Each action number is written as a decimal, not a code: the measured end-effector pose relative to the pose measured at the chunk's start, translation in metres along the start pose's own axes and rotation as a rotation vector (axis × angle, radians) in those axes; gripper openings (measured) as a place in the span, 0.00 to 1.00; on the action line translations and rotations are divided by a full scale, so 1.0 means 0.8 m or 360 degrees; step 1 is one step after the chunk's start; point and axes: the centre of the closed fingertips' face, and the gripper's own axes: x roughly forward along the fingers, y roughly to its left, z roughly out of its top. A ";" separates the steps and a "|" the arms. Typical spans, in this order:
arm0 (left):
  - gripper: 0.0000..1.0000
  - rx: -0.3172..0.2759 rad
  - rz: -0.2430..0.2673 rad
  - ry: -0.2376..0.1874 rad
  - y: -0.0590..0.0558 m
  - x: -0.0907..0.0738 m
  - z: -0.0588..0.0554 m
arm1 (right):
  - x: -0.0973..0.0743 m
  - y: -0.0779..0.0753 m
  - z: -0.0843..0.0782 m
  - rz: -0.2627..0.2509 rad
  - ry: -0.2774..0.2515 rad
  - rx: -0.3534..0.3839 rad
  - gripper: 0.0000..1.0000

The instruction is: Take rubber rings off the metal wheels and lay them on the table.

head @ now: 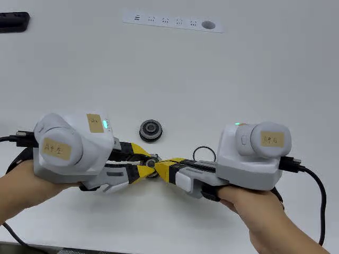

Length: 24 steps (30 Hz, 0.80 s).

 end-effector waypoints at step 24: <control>0.13 -0.0028 0.0027 0.0010 0.001 0.001 0.000 | -0.002 -0.003 0.005 -0.0035 -0.0002 0.0149 0.01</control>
